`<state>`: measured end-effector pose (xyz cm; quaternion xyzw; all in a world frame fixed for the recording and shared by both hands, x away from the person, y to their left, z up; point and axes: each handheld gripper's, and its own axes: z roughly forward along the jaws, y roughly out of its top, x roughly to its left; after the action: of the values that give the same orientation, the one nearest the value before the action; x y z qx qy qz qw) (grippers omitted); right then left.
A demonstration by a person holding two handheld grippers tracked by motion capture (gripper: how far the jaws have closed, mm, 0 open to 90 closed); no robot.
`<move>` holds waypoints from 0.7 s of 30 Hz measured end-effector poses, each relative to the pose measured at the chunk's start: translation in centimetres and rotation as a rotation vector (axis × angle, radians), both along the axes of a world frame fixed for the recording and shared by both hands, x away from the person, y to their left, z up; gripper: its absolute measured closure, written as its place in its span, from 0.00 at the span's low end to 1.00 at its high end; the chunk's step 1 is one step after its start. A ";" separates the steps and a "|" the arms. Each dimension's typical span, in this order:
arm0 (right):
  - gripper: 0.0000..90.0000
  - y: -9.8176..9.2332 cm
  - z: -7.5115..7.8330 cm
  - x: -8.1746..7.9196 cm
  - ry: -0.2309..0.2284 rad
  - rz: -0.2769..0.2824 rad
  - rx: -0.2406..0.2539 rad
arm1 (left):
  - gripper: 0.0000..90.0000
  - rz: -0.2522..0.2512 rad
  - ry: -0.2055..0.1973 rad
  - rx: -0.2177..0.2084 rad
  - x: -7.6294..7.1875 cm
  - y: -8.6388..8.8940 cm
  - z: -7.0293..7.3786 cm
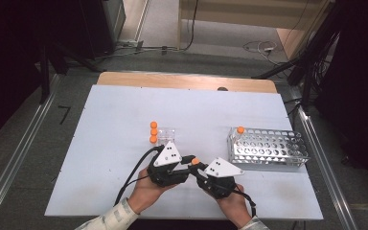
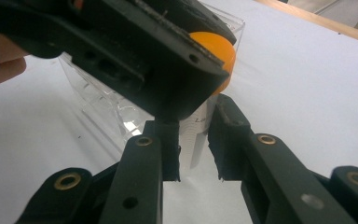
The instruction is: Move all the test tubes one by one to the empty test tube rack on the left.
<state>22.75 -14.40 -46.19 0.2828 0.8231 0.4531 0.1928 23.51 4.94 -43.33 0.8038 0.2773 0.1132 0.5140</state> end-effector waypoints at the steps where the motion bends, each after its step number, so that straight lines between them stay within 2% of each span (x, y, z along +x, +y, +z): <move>1: 0.80 0.0 0.0 0.0 0.001 0.001 0.000 | 0.75 0.000 0.000 0.000 0.0 0.0 0.0; 12: 0.78 0.0 0.0 0.0 0.002 0.002 0.002 | 0.77 0.003 -0.005 0.007 -0.1 0.0 0.0; 13: 0.75 -0.1 0.0 0.0 0.002 0.004 0.005 | 0.78 0.001 -0.004 0.007 -0.1 0.0 0.0; 18: 0.46 -0.2 0.1 0.3 0.016 -0.002 0.009 | 0.78 0.011 -0.017 -0.006 -0.1 0.3 0.3; 21: 0.35 -0.5 0.3 0.5 0.026 -0.024 0.022 | 0.78 0.023 -0.021 -0.025 0.0 0.9 0.7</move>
<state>23.24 -14.94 -45.94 0.3007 0.8170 0.4562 0.1843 23.50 5.82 -42.62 0.7929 0.2825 0.1237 0.5256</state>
